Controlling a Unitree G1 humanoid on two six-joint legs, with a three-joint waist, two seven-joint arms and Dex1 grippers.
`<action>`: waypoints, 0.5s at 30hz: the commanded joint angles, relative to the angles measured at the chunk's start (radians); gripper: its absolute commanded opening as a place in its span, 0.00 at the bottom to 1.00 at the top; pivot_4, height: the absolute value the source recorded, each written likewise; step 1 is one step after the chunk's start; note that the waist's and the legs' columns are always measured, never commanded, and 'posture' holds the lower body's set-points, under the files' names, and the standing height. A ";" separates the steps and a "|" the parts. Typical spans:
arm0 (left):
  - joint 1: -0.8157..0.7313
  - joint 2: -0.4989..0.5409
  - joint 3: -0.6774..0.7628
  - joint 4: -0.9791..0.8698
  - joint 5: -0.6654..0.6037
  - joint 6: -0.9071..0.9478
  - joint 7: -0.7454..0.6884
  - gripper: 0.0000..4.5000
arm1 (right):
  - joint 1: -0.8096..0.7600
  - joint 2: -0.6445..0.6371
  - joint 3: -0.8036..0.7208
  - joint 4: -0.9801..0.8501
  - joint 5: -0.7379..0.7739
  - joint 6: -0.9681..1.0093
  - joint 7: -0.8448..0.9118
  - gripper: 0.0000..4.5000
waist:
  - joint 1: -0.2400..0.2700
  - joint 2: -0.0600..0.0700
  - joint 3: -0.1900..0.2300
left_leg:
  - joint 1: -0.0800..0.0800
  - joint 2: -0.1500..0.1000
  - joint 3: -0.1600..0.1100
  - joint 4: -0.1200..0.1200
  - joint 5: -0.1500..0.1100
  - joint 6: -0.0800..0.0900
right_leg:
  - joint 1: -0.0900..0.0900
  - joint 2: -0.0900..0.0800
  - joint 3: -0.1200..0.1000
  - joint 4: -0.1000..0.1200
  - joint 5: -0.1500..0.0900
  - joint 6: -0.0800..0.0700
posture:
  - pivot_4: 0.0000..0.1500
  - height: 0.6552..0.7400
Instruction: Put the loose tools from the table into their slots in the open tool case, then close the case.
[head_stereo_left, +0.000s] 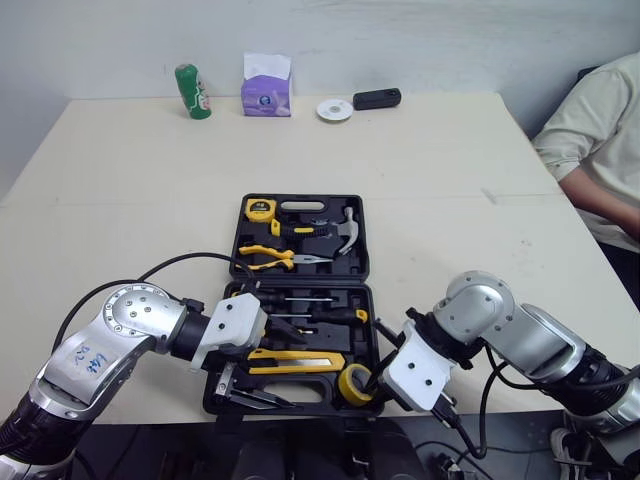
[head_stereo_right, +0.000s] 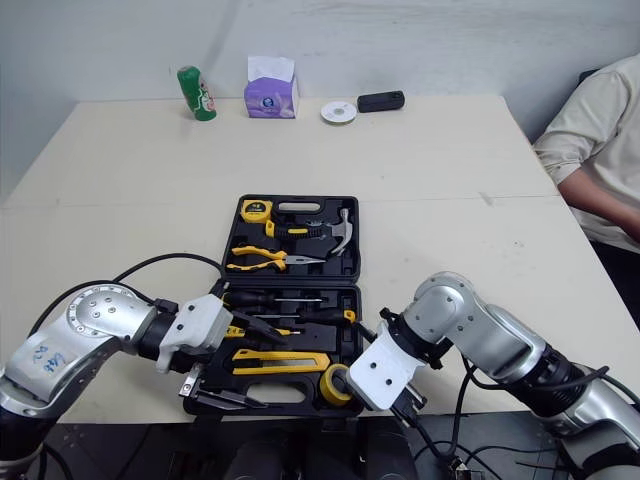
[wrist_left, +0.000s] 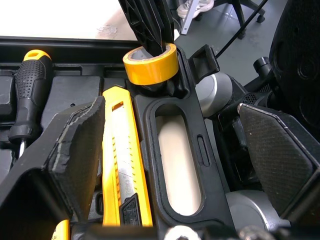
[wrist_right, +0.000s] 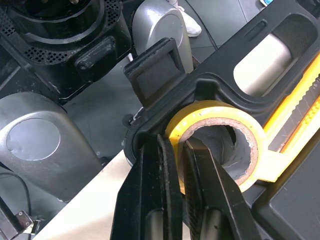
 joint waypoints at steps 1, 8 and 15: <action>-0.007 0.001 0.028 -0.036 -0.026 0.004 0.008 1.00 | 0.016 -0.002 -0.011 -0.015 0.001 0.002 0.010 0.20 | 0.000 0.000 0.000 | 0.000 0.000 0.000 0.000 0.000 0.000 | 0.000 0.000 0.000 0.000 0.000 0.000 | 1.00 0.90; -0.007 -0.006 0.018 -0.008 -0.006 -0.021 0.004 1.00 | 0.020 -0.022 -0.098 -0.116 0.150 0.045 0.022 0.81 | 0.003 0.000 0.000 | -0.001 0.000 -0.001 0.000 0.000 0.001 | 0.000 0.000 -0.001 -0.001 0.000 0.000 | 1.00 0.90; -0.017 -0.013 0.017 -0.007 -0.020 -0.014 0.002 1.00 | 0.105 0.056 -0.175 -0.044 0.300 0.054 -0.026 0.76 | 0.000 0.000 0.000 | 0.000 0.000 -0.001 0.000 -0.001 0.001 | 0.002 0.000 -0.001 -0.001 0.000 0.000 | 1.00 0.90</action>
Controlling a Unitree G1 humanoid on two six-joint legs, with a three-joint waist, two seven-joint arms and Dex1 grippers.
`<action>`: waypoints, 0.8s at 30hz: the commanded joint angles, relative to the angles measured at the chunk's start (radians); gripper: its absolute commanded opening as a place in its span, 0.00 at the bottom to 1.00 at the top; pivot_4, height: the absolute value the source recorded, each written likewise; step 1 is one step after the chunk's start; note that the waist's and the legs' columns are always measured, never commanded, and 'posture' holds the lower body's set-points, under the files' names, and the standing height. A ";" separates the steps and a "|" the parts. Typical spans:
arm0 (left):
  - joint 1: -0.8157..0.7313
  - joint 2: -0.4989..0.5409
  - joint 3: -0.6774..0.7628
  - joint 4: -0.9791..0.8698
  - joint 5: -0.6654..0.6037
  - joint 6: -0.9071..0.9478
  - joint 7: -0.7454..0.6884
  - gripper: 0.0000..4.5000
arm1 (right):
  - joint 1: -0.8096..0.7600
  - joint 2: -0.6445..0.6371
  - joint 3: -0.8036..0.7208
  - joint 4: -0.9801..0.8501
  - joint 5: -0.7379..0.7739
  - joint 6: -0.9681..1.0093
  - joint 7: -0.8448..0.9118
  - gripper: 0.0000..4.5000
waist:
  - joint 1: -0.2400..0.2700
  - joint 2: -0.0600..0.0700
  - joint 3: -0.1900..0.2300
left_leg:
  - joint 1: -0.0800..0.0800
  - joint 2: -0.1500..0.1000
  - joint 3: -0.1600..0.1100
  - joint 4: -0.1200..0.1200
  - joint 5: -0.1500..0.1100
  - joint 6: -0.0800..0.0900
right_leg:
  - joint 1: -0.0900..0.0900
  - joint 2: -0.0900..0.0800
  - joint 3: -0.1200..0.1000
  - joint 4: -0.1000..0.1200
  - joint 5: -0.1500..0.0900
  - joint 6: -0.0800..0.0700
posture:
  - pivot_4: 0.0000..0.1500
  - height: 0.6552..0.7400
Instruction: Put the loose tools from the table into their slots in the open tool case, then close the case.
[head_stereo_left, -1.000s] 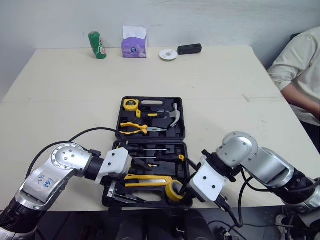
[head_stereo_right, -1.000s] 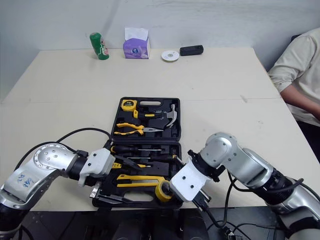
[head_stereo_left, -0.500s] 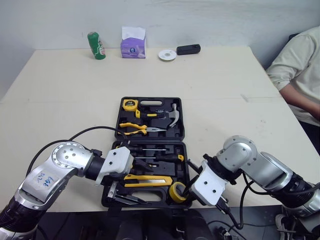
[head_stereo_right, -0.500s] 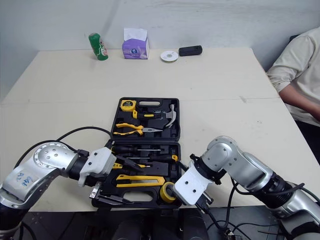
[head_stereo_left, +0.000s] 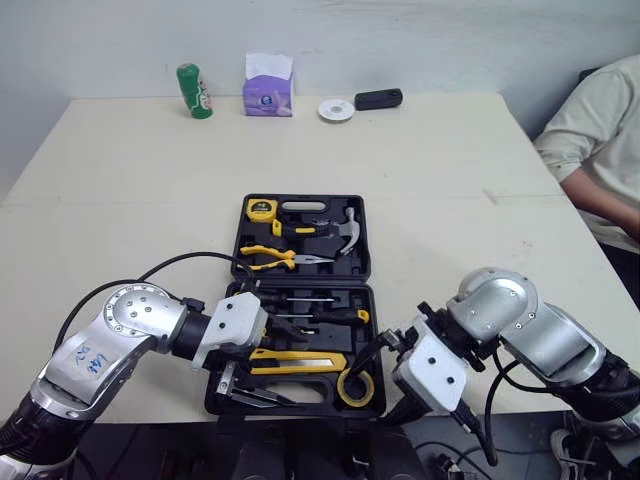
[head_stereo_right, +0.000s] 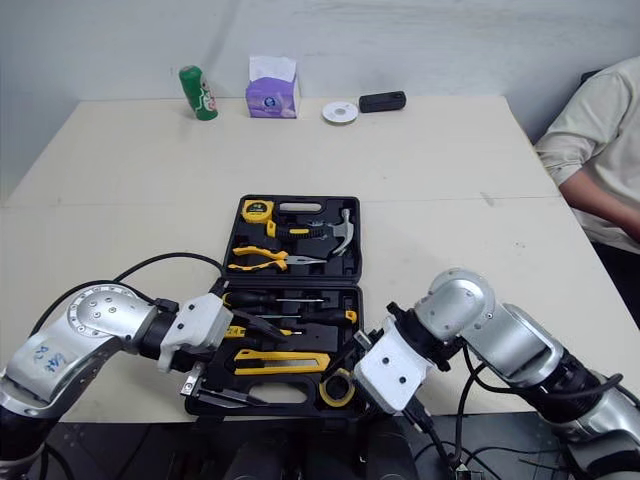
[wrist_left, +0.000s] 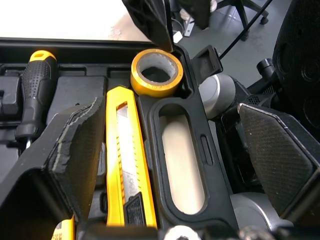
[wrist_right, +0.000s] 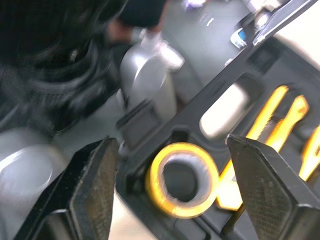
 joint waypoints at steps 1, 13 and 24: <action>-0.014 -0.001 0.020 -0.010 -0.023 -0.004 -0.008 1.00 | 0.052 0.043 -0.043 0.027 0.091 0.019 -0.020 0.70 | 0.001 0.000 0.000 | 0.000 0.000 0.000 0.000 0.000 0.000 | 0.000 0.000 0.000 0.000 0.000 0.000 | 1.00 0.90; -0.003 0.034 0.052 -0.017 -0.024 0.005 -0.026 1.00 | 0.158 0.139 -0.025 0.174 0.029 0.014 -0.098 0.01 | 0.002 0.000 0.000 | 0.001 0.000 -0.001 0.000 0.000 0.000 | 0.002 0.000 -0.001 -0.001 0.000 0.000 | 1.00 0.90; -0.006 0.035 0.062 -0.019 -0.019 0.014 -0.016 1.00 | 0.225 0.154 0.007 0.390 -0.115 -0.191 -0.103 0.01 | 0.000 0.000 0.000 | 0.005 0.000 -0.001 0.000 -0.001 0.000 | 0.007 0.000 -0.001 -0.002 0.000 0.000 | 1.00 0.90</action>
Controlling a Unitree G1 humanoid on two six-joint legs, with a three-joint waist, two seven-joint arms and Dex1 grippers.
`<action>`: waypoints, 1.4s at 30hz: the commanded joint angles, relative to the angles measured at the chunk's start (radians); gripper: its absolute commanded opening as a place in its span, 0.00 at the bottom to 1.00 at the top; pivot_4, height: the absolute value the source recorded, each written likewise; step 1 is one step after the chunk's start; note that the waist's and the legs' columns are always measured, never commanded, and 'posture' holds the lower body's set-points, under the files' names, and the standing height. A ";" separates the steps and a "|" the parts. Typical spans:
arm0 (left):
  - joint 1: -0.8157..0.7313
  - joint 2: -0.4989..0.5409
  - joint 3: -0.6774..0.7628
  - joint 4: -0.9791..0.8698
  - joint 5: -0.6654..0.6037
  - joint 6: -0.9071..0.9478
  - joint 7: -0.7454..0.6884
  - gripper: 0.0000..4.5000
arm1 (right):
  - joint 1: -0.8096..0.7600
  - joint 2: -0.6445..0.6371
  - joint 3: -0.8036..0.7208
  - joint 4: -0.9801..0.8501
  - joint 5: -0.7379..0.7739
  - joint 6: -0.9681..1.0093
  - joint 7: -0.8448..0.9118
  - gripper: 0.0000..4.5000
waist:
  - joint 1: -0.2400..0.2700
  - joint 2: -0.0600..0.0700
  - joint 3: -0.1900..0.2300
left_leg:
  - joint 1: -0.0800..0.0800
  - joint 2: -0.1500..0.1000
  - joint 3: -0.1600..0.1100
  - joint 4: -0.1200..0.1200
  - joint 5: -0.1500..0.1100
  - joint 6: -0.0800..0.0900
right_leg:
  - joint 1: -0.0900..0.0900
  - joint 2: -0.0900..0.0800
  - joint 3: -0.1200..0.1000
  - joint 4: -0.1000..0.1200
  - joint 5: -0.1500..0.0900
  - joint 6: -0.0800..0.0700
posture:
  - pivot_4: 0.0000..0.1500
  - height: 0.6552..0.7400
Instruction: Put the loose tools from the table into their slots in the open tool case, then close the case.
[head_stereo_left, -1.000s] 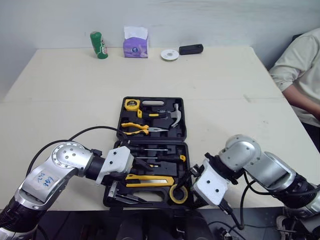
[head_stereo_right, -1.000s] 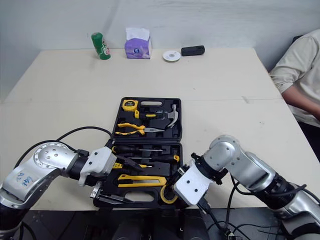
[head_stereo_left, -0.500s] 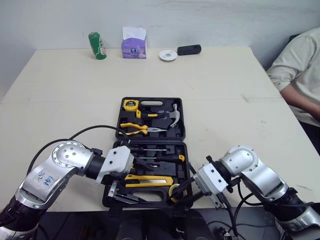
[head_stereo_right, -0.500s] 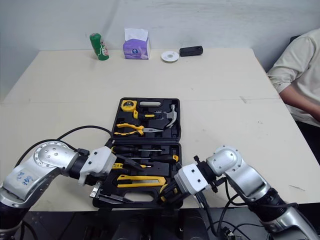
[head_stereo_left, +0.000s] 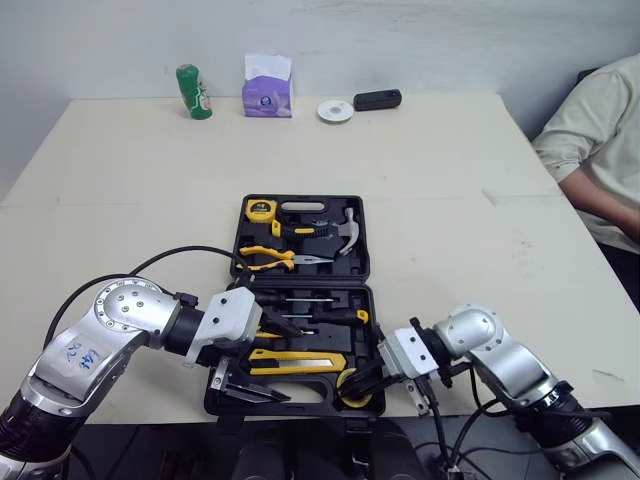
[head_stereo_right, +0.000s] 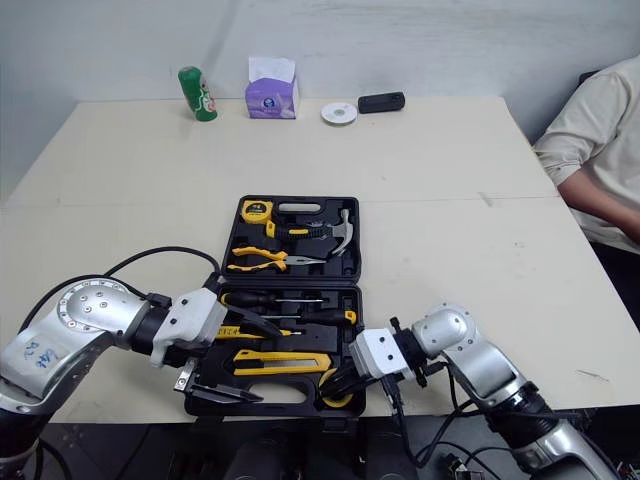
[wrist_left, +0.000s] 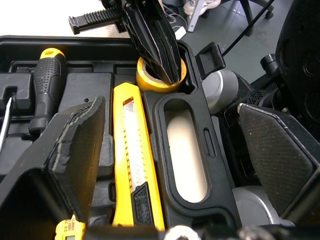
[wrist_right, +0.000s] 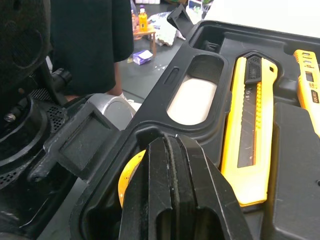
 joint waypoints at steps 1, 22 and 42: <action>0.000 0.014 0.031 -0.016 -0.015 -0.006 -0.003 1.00 | 0.037 -0.016 0.029 0.099 -0.101 -0.107 0.005 0.01 | 0.001 0.000 0.000 | 0.002 0.000 0.000 -0.001 0.000 0.000 | 0.002 0.000 0.000 -0.001 0.000 0.000 | 1.00 0.90; 0.224 -0.030 0.327 0.127 0.036 -0.042 0.213 0.94 | -0.067 -0.130 -0.333 -0.091 0.196 0.468 -0.283 0.00 | 0.002 0.000 0.000 | 0.007 0.004 0.000 -0.006 -0.005 -0.002 | 0.005 0.000 0.000 -0.006 -0.001 -0.001 | 1.00 0.90; 0.083 -0.112 0.258 0.534 0.260 -0.249 0.324 0.01 | -0.167 -0.009 -0.234 0.169 -0.130 0.409 -0.453 0.00 | -0.007 0.001 0.000 | 0.003 0.003 0.003 -0.007 -0.006 -0.002 | 0.000 0.000 0.001 -0.005 0.000 -0.001 | 1.00 0.90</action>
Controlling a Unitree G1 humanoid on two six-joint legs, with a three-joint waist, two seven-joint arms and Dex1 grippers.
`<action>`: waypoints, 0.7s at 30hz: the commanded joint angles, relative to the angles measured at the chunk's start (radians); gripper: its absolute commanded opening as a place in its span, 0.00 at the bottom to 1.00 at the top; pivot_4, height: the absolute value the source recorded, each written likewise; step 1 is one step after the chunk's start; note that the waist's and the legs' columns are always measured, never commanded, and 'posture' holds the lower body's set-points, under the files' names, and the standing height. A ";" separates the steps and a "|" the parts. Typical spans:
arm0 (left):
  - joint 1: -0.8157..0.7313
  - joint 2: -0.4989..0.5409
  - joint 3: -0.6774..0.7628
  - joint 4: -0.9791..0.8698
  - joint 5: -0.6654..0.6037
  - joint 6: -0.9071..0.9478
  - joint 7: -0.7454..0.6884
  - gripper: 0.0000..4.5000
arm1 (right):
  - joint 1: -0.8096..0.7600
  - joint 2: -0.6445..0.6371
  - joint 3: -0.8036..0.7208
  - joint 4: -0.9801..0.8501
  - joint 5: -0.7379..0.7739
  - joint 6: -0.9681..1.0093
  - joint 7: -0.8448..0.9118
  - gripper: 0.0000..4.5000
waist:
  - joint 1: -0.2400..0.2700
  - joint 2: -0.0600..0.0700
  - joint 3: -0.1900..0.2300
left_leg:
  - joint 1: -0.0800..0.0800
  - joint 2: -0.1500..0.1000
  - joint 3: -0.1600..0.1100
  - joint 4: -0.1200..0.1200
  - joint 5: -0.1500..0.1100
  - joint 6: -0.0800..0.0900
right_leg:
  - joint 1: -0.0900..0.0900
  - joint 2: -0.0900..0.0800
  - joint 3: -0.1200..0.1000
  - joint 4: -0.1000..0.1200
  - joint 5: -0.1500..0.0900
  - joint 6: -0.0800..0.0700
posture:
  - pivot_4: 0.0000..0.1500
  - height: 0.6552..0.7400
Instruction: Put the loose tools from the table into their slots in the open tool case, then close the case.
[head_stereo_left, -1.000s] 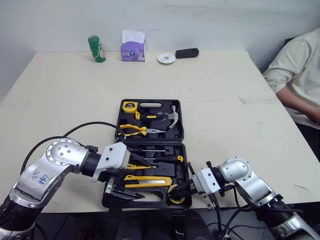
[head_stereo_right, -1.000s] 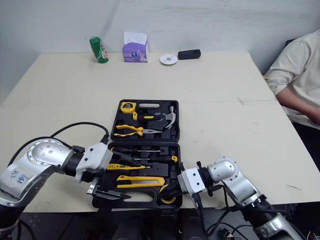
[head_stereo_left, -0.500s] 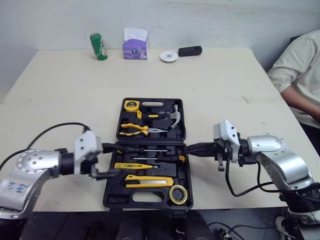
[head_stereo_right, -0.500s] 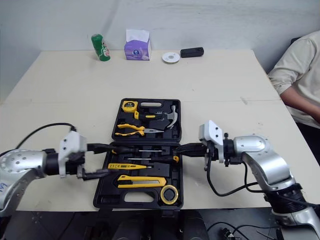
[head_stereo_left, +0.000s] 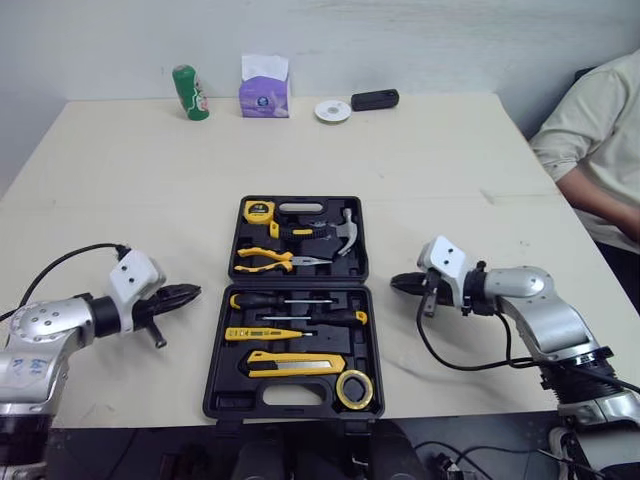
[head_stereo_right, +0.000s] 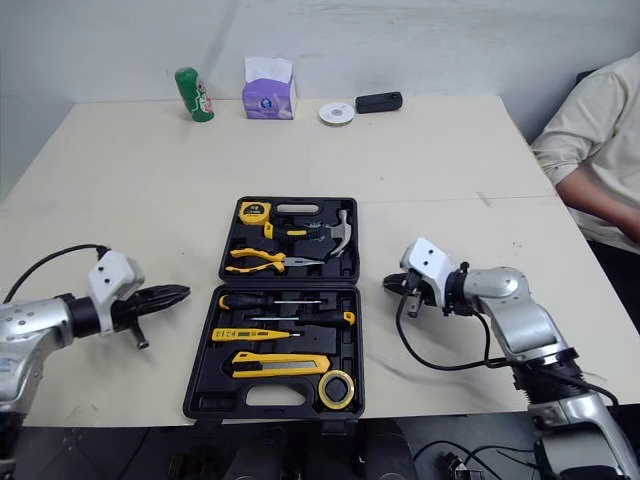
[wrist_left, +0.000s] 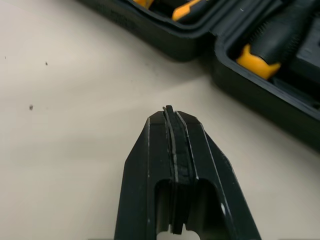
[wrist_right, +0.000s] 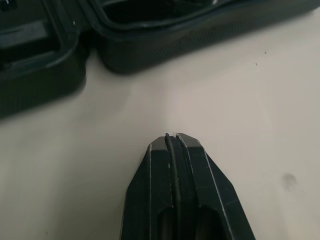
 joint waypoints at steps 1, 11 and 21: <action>-0.050 -0.028 -0.050 0.021 0.021 -0.016 0.007 0.01 | -0.016 0.019 0.017 -0.034 -0.020 -0.001 -0.004 0.00 | -0.002 0.000 0.000 | 0.000 0.000 0.000 0.000 0.000 0.000 | 0.000 0.000 0.000 0.000 0.000 0.000 | 1.00 0.90; -0.159 -0.165 -0.190 0.029 0.048 0.016 0.027 0.01 | -0.035 0.063 0.020 -0.109 -0.012 0.075 -0.014 0.00 | 0.005 0.000 0.000 | 0.000 -0.001 0.000 0.001 0.000 0.001 | 0.001 0.000 0.000 0.000 0.000 0.001 | 1.00 0.90; -0.241 -0.228 -0.230 0.110 0.112 0.016 0.050 0.01 | -0.066 0.049 0.004 -0.064 -0.052 0.074 -0.029 0.00 | 0.009 0.000 0.000 | -0.001 -0.003 0.000 0.001 0.001 0.002 | 0.001 -0.001 0.000 0.000 0.001 0.002 | 1.00 0.90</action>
